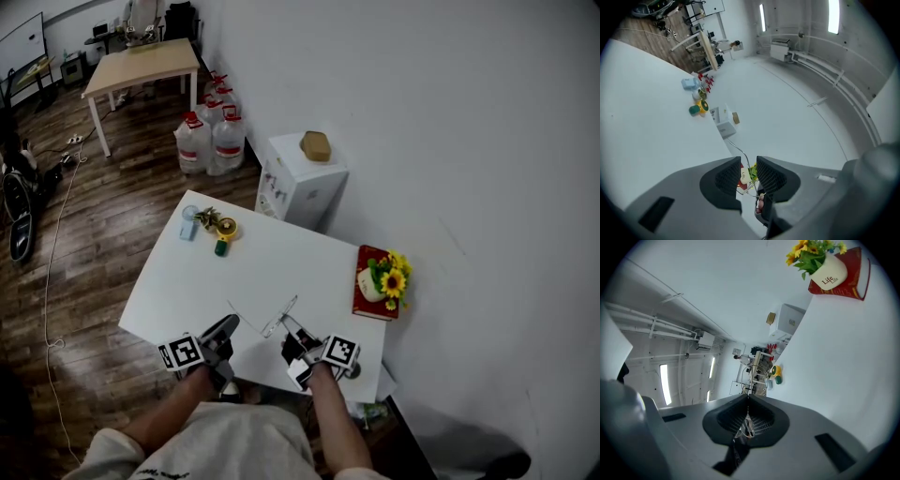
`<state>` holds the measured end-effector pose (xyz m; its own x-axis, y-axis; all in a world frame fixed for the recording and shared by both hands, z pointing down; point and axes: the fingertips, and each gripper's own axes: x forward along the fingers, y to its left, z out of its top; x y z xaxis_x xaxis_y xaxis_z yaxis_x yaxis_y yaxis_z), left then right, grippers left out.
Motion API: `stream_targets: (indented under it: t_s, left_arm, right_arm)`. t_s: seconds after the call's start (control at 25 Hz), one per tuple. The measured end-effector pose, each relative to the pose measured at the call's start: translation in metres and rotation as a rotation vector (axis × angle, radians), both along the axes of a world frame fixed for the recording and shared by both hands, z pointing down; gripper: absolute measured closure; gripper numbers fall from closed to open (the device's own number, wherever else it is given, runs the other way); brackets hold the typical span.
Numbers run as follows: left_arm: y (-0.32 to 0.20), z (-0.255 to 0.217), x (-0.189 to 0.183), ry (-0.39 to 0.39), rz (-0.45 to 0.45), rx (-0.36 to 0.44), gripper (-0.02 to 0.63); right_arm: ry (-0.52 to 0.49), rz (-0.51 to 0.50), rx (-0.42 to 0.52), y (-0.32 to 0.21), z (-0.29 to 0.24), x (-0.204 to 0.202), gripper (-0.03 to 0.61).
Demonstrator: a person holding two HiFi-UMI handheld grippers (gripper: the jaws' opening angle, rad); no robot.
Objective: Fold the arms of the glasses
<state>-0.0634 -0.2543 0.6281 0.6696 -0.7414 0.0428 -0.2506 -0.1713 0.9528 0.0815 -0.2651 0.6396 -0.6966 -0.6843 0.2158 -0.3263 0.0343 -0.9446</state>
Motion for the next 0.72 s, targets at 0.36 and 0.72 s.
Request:
stream_targets:
  t_s: [0.36,0.72]
  left_arm:
    - [-0.008,-0.004,0.016,-0.036,0.074,0.049,0.592]
    - [-0.006,-0.007,0.052,-0.105,0.249,0.058,0.601]
  right_arm:
    - [0.006,-0.010,-0.006,0.005,0.000,0.002,0.569]
    - [0.023,-0.082,-0.059,0.026,0.003,-0.007,0.569]
